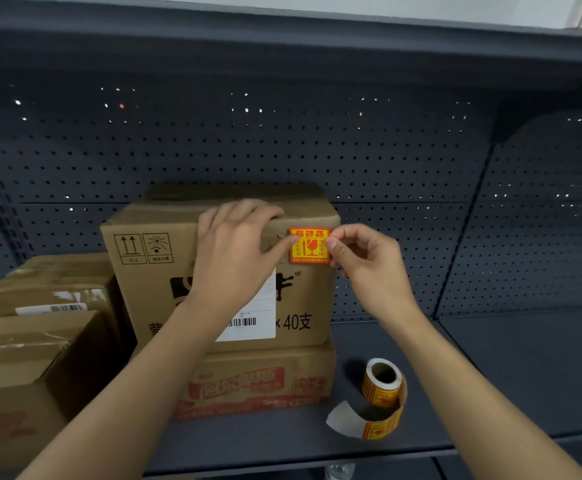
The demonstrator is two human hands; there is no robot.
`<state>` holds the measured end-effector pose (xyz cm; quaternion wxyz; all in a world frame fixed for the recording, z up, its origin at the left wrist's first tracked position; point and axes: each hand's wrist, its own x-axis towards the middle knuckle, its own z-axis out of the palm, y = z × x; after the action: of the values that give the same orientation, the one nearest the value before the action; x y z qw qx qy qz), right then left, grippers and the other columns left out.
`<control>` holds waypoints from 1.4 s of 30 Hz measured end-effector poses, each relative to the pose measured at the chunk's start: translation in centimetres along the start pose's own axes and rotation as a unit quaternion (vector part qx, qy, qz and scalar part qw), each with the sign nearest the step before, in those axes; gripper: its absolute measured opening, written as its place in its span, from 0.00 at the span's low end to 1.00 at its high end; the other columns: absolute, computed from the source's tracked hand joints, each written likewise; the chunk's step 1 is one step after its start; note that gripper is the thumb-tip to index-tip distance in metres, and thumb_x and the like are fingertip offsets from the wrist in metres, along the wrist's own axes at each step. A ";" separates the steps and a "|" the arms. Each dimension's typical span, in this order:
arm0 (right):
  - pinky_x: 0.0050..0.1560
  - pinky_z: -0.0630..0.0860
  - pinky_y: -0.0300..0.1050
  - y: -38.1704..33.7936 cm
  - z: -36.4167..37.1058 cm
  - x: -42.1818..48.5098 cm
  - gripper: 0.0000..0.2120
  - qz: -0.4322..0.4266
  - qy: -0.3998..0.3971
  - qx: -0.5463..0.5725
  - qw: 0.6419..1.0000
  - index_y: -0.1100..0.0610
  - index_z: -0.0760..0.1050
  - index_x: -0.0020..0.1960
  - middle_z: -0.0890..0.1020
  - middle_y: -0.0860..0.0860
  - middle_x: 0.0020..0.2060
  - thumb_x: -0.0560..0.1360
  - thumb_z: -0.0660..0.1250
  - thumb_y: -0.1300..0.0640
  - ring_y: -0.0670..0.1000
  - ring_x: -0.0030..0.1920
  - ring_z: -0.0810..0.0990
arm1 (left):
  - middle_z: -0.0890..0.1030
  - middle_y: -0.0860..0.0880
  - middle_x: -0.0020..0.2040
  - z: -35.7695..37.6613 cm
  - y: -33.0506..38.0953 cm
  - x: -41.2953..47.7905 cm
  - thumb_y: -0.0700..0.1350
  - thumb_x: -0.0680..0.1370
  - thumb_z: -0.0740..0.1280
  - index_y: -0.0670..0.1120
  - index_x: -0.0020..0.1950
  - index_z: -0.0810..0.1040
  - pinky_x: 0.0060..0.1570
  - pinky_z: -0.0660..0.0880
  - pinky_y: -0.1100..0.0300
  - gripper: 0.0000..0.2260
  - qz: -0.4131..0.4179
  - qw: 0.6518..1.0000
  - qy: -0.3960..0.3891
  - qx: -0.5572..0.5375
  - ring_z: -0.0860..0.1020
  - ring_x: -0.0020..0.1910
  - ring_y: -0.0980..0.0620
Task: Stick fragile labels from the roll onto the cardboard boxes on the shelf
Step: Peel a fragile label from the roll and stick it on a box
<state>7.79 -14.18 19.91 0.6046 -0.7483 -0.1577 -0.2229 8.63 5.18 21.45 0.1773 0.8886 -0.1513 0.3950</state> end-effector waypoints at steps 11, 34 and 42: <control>0.38 0.76 0.35 0.2 0.1 0.2 0.07 -0.003 0.018 0.002 1.000 0.53 0.80 0.44 0.81 0.47 0.37 0.79 0.69 0.61 0.43 0.37 0.78 | 0.80 0.51 0.55 0.9 -0.1 0.2 0.59 0.76 0.69 0.51 0.60 0.81 0.59 0.62 0.51 0.17 -0.011 0.999 0.034 -0.008 0.76 0.58 0.46; 0.51 0.75 0.39 1.5 0.1 1.8 0.13 -0.108 0.062 -0.102 0.987 0.46 0.78 0.61 0.75 0.46 0.52 0.77 0.72 0.52 0.49 0.53 0.76 | 0.79 0.50 0.47 2.5 0.2 0.3 0.64 0.77 0.64 0.50 0.53 0.80 0.53 0.61 0.50 0.19 -0.004 0.993 0.116 0.030 0.76 0.50 0.45; 0.49 0.76 0.39 2.0 0.3 2.9 0.11 -0.124 0.070 -0.112 0.984 0.53 0.83 0.57 0.75 0.46 0.51 0.75 0.74 0.55 0.47 0.50 0.76 | 0.79 0.50 0.45 3.0 -0.1 0.2 0.63 0.78 0.66 0.50 0.51 0.80 0.52 0.61 0.50 0.17 0.024 0.987 0.147 0.055 0.77 0.48 0.45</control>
<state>11.35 -14.46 19.72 0.4942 -0.7686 -0.1807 -0.3637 10.74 3.92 19.78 0.1390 0.8251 -0.1231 0.5335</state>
